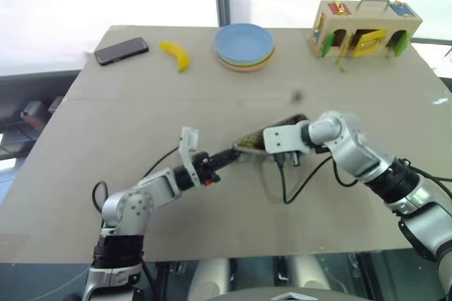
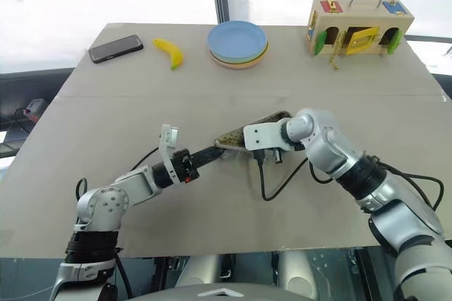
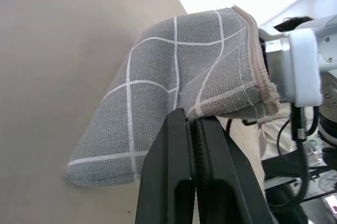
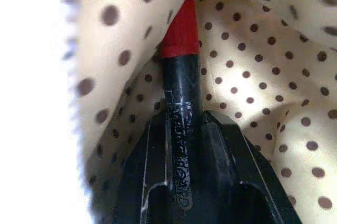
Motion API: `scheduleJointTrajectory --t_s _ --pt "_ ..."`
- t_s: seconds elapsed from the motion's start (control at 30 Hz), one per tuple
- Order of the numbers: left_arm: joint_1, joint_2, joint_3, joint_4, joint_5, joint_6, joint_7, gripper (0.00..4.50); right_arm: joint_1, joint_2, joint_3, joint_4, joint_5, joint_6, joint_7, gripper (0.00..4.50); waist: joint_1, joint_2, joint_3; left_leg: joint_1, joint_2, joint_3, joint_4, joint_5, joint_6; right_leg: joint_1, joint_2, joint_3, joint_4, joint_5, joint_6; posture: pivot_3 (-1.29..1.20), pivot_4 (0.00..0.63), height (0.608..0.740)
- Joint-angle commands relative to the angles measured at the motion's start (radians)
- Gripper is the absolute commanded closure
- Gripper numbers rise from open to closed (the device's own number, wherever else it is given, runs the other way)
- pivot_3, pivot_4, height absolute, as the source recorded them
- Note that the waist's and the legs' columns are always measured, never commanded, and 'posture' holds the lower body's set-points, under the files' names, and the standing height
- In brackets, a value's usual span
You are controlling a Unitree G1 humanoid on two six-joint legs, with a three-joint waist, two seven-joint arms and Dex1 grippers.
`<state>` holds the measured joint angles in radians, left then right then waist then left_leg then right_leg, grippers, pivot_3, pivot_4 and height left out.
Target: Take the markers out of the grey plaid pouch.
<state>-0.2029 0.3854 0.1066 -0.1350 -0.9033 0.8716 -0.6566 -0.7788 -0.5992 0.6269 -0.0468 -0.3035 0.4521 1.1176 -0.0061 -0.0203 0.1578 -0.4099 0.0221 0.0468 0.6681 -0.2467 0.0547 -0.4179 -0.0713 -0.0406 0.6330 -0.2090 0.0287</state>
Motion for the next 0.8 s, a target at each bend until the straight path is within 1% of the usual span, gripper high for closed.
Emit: scheduleJointTrajectory --t_s 0.03,0.07,0.1,0.2,0.23,0.33,0.43,0.5,0.57,0.63,0.67,0.73,0.8 --pt "-0.007 0.002 0.008 0.001 0.058 -0.066 0.000 4.50 0.035 -0.021 -0.114 -0.065 0.102 0.002 0.043 4.24 0.001 0.000 0.000 -0.003 0.000 -0.001 0.000 0.000 0.000 -0.002 0.000 0.001 -0.001 0.000 0.000 0.00 0.150 0.740" --pt "-0.006 0.000 0.006 0.002 0.062 -0.072 -0.002 4.50 0.041 -0.021 -0.123 -0.073 0.113 0.003 0.047 4.24 0.001 0.000 0.000 -0.005 0.000 -0.001 0.000 0.001 -0.001 -0.004 0.000 0.001 -0.001 0.000 0.000 0.00 0.150 0.740" --pt "-0.010 0.004 -0.002 0.006 0.088 -0.094 -0.003 4.50 0.049 -0.018 -0.163 -0.113 0.163 0.024 0.062 4.24 0.001 0.000 0.000 -0.005 0.000 -0.001 -0.001 0.002 -0.004 -0.004 0.000 0.001 -0.001 0.000 0.000 0.00 0.150 0.740" --pt "-0.023 0.024 -0.042 0.016 0.192 -0.191 -0.022 4.50 0.077 0.013 -0.310 -0.218 0.337 0.138 0.079 4.24 0.005 0.001 0.001 -0.006 0.000 -0.002 -0.002 0.002 -0.003 -0.004 0.000 0.001 -0.004 0.000 0.000 0.00 0.150 0.740" --pt "-0.022 0.030 -0.059 0.013 0.219 -0.219 -0.037 4.50 0.085 0.022 -0.336 -0.230 0.368 0.166 0.068 4.24 0.006 0.001 0.001 -0.007 0.000 -0.002 -0.003 0.000 0.000 -0.004 0.000 0.001 -0.005 0.000 0.000 0.00 0.150 0.740" --pt "-0.013 0.045 -0.107 -0.008 0.274 -0.274 -0.081 4.50 0.122 0.058 -0.413 -0.262 0.452 0.222 0.017 4.24 0.006 0.001 0.001 -0.006 0.000 -0.001 -0.003 -0.001 0.000 -0.004 -0.001 0.001 -0.006 0.000 0.000 0.00 0.150 0.740" --pt "-0.007 0.051 -0.143 -0.022 0.323 -0.326 -0.108 4.50 0.161 0.111 -0.495 -0.319 0.551 0.291 -0.047 4.24 0.007 0.002 0.002 -0.006 0.000 -0.002 -0.004 -0.001 0.000 -0.004 -0.002 0.001 -0.006 0.000 -0.001 0.00 0.150 0.740" --pt "-0.015 0.036 -0.136 -0.022 0.321 -0.329 -0.100 4.50 0.182 0.151 -0.550 -0.368 0.610 0.334 -0.102 4.24 0.009 0.003 0.003 -0.007 0.000 -0.002 -0.004 -0.002 -0.001 -0.005 -0.003 0.001 -0.006 0.001 -0.001 0.00 0.150 0.740" --pt "-0.032 0.026 -0.126 -0.006 0.338 -0.348 -0.086 4.50 0.183 0.218 -0.660 -0.416 0.701 0.407 -0.196 4.24 0.010 0.004 0.003 -0.007 0.000 -0.002 -0.005 -0.002 -0.001 -0.005 -0.004 0.001 -0.006 0.001 -0.001 0.00 0.150 0.740" --pt "-0.046 0.020 -0.115 0.015 0.363 -0.371 -0.070 4.50 0.167 0.257 -0.778 -0.450 0.762 0.488 -0.298 4.24 0.014 0.004 0.003 -0.007 0.001 -0.002 -0.005 -0.002 -0.002 -0.005 -0.004 0.001 -0.006 0.001 -0.001 0.00 0.150 0.740" --pt "-0.052 0.019 -0.109 0.026 0.376 -0.382 -0.061 4.50 0.154 0.260 -0.834 -0.460 0.783 0.525 -0.343 4.24 0.017 0.004 0.003 -0.007 0.001 -0.002 -0.005 -0.002 -0.002 -0.005 -0.004 0.001 -0.006 0.001 -0.001 0.00 0.150 0.740" --pt "-0.060 0.027 -0.109 0.048 0.431 -0.443 -0.048 4.50 0.120 0.231 -0.967 -0.477 0.835 0.629 -0.425 4.24 0.020 0.005 0.004 -0.007 0.000 -0.002 -0.005 -0.003 -0.003 -0.006 -0.005 0.001 -0.006 0.001 -0.001 0.00 0.150 0.740" --pt "-0.063 0.033 -0.111 0.066 0.484 -0.504 -0.035 4.50 0.105 0.143 -1.059 -0.472 0.835 0.682 -0.481 4.24 0.022 0.006 0.004 -0.009 -0.001 -0.002 -0.005 -0.003 -0.004 -0.007 -0.007 0.001 -0.006 0.001 -0.001 0.00 0.150 0.740"
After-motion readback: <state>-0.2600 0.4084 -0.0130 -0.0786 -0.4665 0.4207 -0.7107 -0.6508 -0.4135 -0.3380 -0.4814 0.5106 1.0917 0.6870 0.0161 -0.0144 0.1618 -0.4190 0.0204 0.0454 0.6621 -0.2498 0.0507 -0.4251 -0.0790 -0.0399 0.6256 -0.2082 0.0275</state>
